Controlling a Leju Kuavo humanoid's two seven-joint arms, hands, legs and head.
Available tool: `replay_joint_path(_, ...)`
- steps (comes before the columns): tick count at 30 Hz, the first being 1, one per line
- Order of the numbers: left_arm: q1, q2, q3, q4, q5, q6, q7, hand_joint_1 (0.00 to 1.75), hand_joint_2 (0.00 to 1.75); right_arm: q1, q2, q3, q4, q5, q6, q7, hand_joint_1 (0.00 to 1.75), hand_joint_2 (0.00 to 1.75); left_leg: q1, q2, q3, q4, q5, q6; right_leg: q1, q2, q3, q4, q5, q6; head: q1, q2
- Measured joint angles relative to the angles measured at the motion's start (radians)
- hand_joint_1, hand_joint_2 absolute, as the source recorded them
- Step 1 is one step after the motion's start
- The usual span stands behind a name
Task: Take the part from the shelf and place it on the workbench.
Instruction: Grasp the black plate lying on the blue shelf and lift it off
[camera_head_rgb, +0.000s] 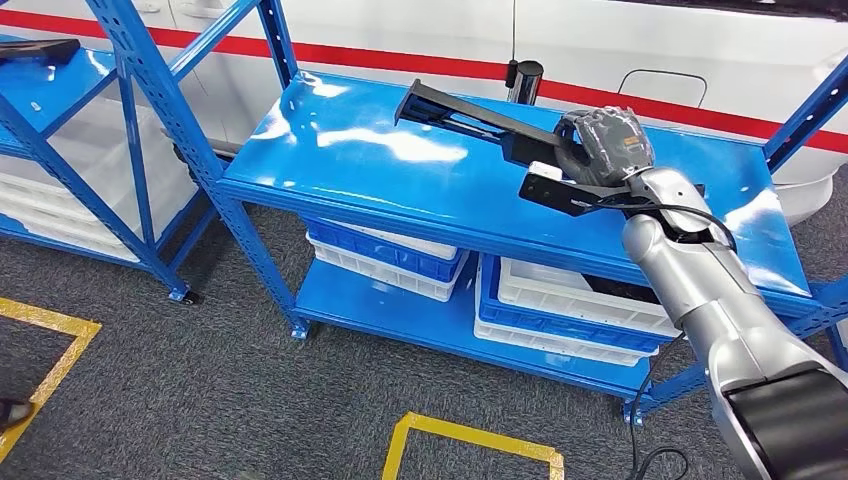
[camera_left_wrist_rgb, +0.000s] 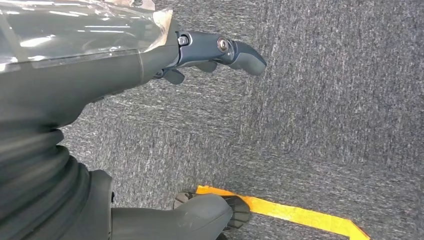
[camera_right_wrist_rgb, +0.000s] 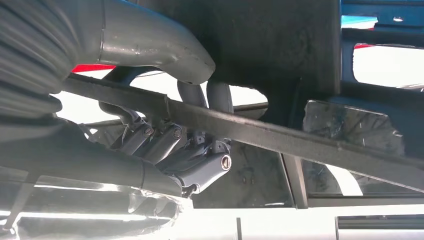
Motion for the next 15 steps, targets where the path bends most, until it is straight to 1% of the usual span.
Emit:
replay_joint_path(1,0.0,0.0,0.0,0.0,-0.001,-0.001,0.0,0.0,1.75,0.0,0.002,-0.002,0.002,0.001,0.0,0.0,1.75,1.75,0.002,-0.001,-0.004,0.008,-0.003,-0.005,-0.004,-0.001,0.034,-0.072,0.024,0.009,0.0,0.0)
replay_joint_path(2,-0.001,0.0,0.0,0.0,-0.002,-0.001,0.0,0.0,1.75,-0.001,0.004,-0.004,0.003,0.002,0.0,-0.001,1.75,1.75,0.002,-0.002,-0.01,0.016,-0.005,-0.011,-0.003,0.002,0.064,-0.126,0.045,0.011,0.0,0.0)
replay_joint_path(3,-0.002,0.001,0.0,0.0,-0.002,-0.002,0.001,0.0,1.75,-0.002,0.006,-0.006,0.004,0.004,-0.001,-0.001,1.75,1.75,0.001,-0.004,-0.016,0.026,-0.008,-0.019,-0.002,0.005,0.083,-0.162,0.054,0.008,0.0,0.0)
replay_joint_path(4,-0.002,0.001,0.0,0.0,-0.003,-0.002,0.001,0.0,1.75,-0.002,0.007,-0.008,0.005,0.006,-0.002,-0.001,1.75,1.75,-0.001,-0.005,-0.022,0.035,-0.01,-0.026,0.001,0.009,0.089,-0.174,0.055,-0.002,-0.001,0.0)
replay_joint_path(5,-0.003,0.001,0.0,0.0,-0.003,-0.003,0.001,0.0,1.75,-0.001,0.008,-0.009,0.006,0.009,-0.002,-0.001,1.75,1.75,-0.002,-0.007,-0.027,0.04,-0.01,-0.032,0.003,0.013,0.086,-0.169,0.056,-0.013,-0.003,0.0)
replay_joint_path(6,-0.002,0.002,0.0,0.0,-0.004,-0.003,0.002,0.0,1.75,0.0,0.009,-0.01,0.008,0.01,-0.003,-0.002,1.75,1.75,-0.001,-0.008,-0.031,0.045,-0.01,-0.036,0.0,0.013,0.081,-0.17,0.056,-0.023,-0.005,0.0)
replay_joint_path(7,-0.002,0.003,0.0,0.0,-0.004,-0.004,0.002,0.0,1.75,0.001,0.01,-0.011,0.009,0.011,-0.004,-0.002,1.75,1.75,0.002,-0.007,-0.038,0.053,-0.017,-0.041,-0.002,0.014,0.077,-0.168,0.058,-0.034,-0.008,0.0)
replay_joint_path(8,-0.001,0.004,0.0,0.0,-0.005,-0.006,0.002,0.0,1.75,0.002,0.01,-0.012,0.01,0.012,-0.005,-0.003,1.75,1.75,0.005,-0.006,-0.049,0.075,-0.04,-0.046,-0.002,0.013,0.072,-0.168,0.063,-0.042,-0.009,0.0)
replay_joint_path(9,-0.002,0.004,0.0,0.0,-0.005,-0.007,0.002,0.0,1.75,0.003,0.01,-0.013,0.01,0.012,-0.006,-0.004,1.75,1.75,0.007,-0.004,-0.065,0.117,-0.075,-0.05,-0.002,0.013,0.067,-0.169,0.068,-0.051,-0.01,0.0)
replay_joint_path(11,-0.003,0.004,0.0,0.0,-0.006,-0.009,0.002,0.0,1.75,0.004,0.01,-0.014,0.01,0.013,-0.007,-0.005,1.75,1.75,0.009,-0.002,-0.108,0.242,-0.161,-0.057,0.004,0.011,0.056,-0.168,0.077,-0.065,-0.011,0.0)
replay_joint_path(12,-0.003,0.004,0.0,0.0,-0.006,-0.009,0.003,0.0,1.75,0.005,0.01,-0.015,0.01,0.013,-0.007,-0.005,1.75,1.75,0.009,-0.001,-0.122,0.296,-0.187,-0.059,0.008,0.011,0.051,-0.168,0.081,-0.069,-0.011,0.0)
replay_joint_path(13,-0.003,0.004,0.0,0.0,-0.006,-0.009,0.003,0.0,1.75,0.007,0.01,-0.015,0.01,0.014,-0.007,-0.006,1.75,1.75,0.009,-0.001,-0.124,0.324,-0.196,-0.058,0.011,0.011,0.046,-0.168,0.085,-0.071,-0.011,0.0)
replay_joint_path(14,-0.004,0.004,-0.001,0.0,-0.006,-0.009,0.003,0.0,1.75,0.008,0.009,-0.015,0.011,0.014,-0.008,-0.006,1.75,1.75,0.009,-0.001,-0.106,0.313,-0.186,-0.054,0.014,0.01,0.041,-0.168,0.089,-0.072,-0.011,0.0)
replay_joint_path(15,-0.005,0.004,-0.001,0.0,-0.006,-0.009,0.004,0.0,1.75,0.009,0.009,-0.016,0.011,0.015,-0.008,-0.007,1.75,1.75,0.008,-0.001,-0.07,0.267,-0.163,-0.049,0.016,0.011,0.038,-0.167,0.093,-0.072,-0.011,0.0)
